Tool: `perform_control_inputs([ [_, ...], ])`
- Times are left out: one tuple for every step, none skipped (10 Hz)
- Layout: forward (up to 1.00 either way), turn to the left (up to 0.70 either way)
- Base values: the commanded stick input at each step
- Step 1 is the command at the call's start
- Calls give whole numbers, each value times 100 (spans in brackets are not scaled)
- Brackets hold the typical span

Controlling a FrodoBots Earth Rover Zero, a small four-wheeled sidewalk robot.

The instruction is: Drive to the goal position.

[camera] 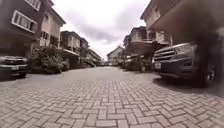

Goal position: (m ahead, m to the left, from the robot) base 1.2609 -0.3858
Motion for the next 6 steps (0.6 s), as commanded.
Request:
perform_control_inputs([
  [70,0],
  [70,0],
  [70,0],
  [70,0],
  [70,0],
  [70,0],
])
